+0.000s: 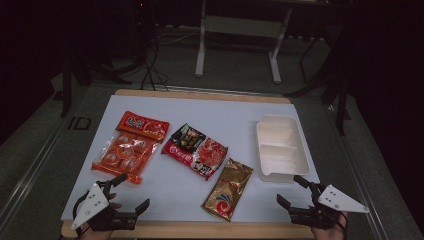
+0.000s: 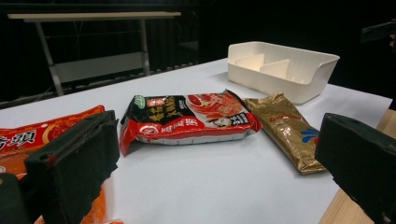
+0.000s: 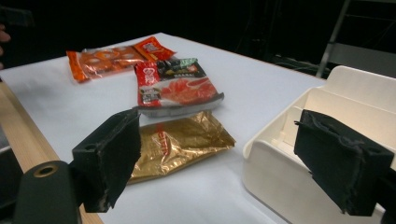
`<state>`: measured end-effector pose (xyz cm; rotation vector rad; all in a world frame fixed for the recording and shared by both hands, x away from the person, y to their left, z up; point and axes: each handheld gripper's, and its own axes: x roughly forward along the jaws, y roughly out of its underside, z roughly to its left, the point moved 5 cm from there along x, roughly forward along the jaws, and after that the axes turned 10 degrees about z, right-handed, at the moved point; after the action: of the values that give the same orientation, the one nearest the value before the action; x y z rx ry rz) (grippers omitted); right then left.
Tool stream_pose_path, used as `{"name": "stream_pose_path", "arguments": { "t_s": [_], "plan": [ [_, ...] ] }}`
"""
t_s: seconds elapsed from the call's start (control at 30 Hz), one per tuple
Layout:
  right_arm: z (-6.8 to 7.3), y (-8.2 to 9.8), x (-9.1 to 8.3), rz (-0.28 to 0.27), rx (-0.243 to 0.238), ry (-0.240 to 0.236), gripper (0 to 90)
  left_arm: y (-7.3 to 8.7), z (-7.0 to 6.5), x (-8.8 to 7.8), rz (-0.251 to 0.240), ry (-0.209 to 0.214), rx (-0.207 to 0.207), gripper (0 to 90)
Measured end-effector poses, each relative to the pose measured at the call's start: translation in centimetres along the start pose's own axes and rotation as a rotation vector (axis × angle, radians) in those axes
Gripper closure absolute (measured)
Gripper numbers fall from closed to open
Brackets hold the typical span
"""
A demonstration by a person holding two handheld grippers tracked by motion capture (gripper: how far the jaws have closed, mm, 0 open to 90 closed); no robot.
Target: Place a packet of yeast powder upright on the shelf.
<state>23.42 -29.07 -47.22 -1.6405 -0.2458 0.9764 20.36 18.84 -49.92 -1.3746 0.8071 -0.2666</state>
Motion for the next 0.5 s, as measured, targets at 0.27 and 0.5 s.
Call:
{"name": "stream_pose_path", "arguments": {
  "t_s": [0.27, 0.5],
  "plan": [
    [0.05, -0.13, -0.38, -0.011, 0.000, -0.007, 14.6, 0.04, -0.12, 0.17, 0.007, 0.004, 0.005, 0.6],
    [0.70, -0.65, -0.39, 0.020, -0.014, 0.019, 14.7, 0.11, -0.24, 0.26, 0.012, 0.011, 0.004, 0.5]
  ]
}}
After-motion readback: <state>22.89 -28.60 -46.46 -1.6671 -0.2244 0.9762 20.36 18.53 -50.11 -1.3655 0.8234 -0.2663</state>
